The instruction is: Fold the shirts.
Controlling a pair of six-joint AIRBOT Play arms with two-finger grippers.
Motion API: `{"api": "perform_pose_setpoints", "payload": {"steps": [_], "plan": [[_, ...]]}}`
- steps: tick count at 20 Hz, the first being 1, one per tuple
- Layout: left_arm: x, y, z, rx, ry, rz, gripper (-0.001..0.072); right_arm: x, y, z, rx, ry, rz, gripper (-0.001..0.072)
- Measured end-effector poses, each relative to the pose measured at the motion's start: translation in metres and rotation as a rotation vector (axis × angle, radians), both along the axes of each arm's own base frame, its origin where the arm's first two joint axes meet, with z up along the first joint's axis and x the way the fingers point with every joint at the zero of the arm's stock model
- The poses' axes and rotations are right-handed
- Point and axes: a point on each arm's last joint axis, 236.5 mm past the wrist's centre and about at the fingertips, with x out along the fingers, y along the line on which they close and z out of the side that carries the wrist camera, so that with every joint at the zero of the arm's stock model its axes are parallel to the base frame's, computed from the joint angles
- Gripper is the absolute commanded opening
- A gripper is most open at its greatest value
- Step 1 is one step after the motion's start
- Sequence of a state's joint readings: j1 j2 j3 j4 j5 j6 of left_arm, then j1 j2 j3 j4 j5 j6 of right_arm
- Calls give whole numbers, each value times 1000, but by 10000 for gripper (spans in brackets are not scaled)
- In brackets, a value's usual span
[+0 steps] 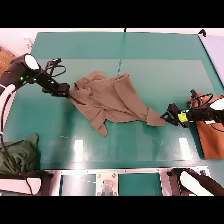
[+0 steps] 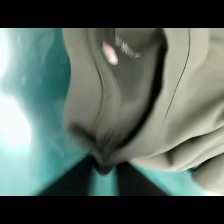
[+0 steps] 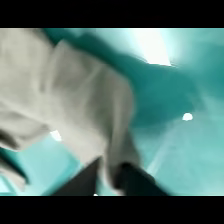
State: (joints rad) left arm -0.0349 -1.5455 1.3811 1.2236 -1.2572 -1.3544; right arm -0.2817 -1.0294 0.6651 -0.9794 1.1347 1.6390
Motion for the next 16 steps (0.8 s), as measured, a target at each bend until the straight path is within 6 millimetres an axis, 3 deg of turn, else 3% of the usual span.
{"api": "perform_pose_setpoints", "payload": {"steps": [2,5,8,12,16], "plan": [[5,-1,4,-33,-11,6,710,4,-2,5,-5,-31,3,524],[-8,11,9,-59,61,21,710,12,-24,18,-66,-72,13,543],[-46,15,1,-89,233,38,710,12,-41,19,-124,-78,49,566],[-94,-20,-28,-192,416,43,710,5,-42,-3,-111,-7,119,568],[-108,-65,-58,-253,422,65,709,0,-16,-27,-58,51,250,568]]}}
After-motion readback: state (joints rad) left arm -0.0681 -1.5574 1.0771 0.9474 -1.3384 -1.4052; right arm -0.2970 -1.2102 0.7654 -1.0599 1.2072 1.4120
